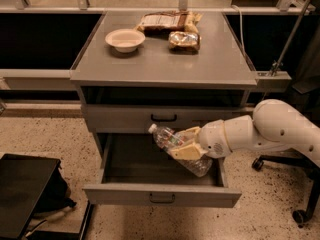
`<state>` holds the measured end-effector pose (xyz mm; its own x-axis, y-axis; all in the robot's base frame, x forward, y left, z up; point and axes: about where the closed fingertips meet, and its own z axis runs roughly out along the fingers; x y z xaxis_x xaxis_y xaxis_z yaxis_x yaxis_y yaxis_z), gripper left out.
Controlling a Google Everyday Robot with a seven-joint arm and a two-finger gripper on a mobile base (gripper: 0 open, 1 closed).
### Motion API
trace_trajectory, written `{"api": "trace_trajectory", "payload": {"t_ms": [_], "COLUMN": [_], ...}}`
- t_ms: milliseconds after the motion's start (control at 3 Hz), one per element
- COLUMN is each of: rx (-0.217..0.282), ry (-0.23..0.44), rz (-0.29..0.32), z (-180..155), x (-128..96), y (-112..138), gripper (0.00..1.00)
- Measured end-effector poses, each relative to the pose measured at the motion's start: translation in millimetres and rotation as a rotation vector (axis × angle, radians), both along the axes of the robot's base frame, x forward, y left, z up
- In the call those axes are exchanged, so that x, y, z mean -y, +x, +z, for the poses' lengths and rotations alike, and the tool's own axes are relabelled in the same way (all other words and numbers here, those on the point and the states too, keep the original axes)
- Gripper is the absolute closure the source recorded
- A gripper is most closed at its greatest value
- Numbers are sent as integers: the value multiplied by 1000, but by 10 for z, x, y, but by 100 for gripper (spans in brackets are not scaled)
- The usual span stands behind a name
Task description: Place water bottle into middle drawer
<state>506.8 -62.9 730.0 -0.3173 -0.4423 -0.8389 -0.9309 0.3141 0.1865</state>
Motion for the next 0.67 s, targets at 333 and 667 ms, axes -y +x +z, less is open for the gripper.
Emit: {"api": "trace_trajectory", "payload": {"t_ms": [333,667], "rx": [0,13], "ry": [15,48], "rz": [11,111], "z": [-7,-224], "x": [14,5], "y": [12,165], "gripper": [100,100]}}
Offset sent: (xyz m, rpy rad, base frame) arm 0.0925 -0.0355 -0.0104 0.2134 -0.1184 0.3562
